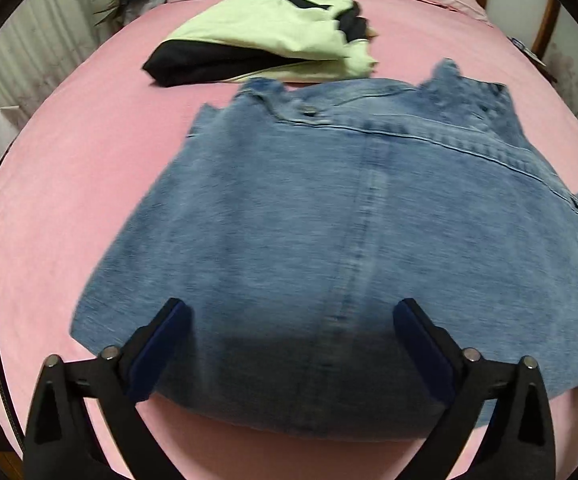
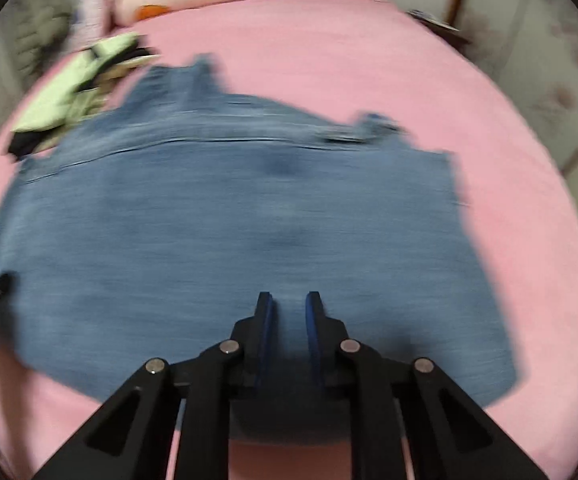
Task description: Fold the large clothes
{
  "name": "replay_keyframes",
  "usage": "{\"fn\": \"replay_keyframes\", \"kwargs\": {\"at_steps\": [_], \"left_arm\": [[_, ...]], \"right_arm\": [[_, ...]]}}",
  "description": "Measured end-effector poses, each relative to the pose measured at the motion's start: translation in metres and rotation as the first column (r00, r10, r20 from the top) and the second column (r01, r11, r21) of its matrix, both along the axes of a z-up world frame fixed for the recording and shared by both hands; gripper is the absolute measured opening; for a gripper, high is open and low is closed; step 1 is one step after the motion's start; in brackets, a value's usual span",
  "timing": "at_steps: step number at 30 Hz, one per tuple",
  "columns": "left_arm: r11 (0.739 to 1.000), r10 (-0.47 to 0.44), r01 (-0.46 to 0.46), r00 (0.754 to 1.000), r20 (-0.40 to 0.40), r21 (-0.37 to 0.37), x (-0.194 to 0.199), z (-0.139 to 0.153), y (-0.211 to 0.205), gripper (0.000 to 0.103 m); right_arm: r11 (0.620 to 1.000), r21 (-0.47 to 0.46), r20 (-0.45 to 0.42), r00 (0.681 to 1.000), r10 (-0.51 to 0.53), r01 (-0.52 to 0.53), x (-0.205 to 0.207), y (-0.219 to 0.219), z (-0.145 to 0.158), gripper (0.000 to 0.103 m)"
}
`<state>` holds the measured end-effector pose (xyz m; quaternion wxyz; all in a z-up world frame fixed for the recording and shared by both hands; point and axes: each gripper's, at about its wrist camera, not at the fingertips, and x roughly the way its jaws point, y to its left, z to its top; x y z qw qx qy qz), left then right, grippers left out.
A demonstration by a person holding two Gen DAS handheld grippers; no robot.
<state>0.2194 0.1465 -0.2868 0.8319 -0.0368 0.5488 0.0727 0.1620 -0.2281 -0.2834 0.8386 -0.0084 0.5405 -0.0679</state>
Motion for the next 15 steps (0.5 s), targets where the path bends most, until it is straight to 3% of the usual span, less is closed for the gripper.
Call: {"fn": "replay_keyframes", "kwargs": {"at_steps": [2, 6, 10, 15], "left_arm": [[1.0, 0.01, -0.01, 1.0, -0.003, -0.005, 0.002, -0.003, 0.011, 0.103], [1.0, 0.018, -0.018, 1.0, -0.009, 0.02, 0.005, -0.008, 0.021, 0.103], [0.999, 0.037, -0.036, 0.998, -0.041, 0.015, 0.011, -0.008, 0.023, 0.103], [0.998, 0.053, -0.054, 0.997, -0.062, -0.016, 0.01, 0.014, 0.027, 0.103]], "right_arm": [[0.995, -0.046, -0.009, 0.996, -0.089, 0.089, -0.003, -0.038, -0.001, 0.017], [0.989, -0.006, -0.02, 0.989, -0.15, 0.15, -0.012, -0.079, -0.004, 0.016], [0.988, -0.037, -0.033, 0.988, -0.15, 0.149, -0.008, -0.072, -0.003, 0.02], [0.976, 0.095, -0.036, 0.98, -0.194, 0.196, -0.008, -0.06, 0.013, 0.019]]}}
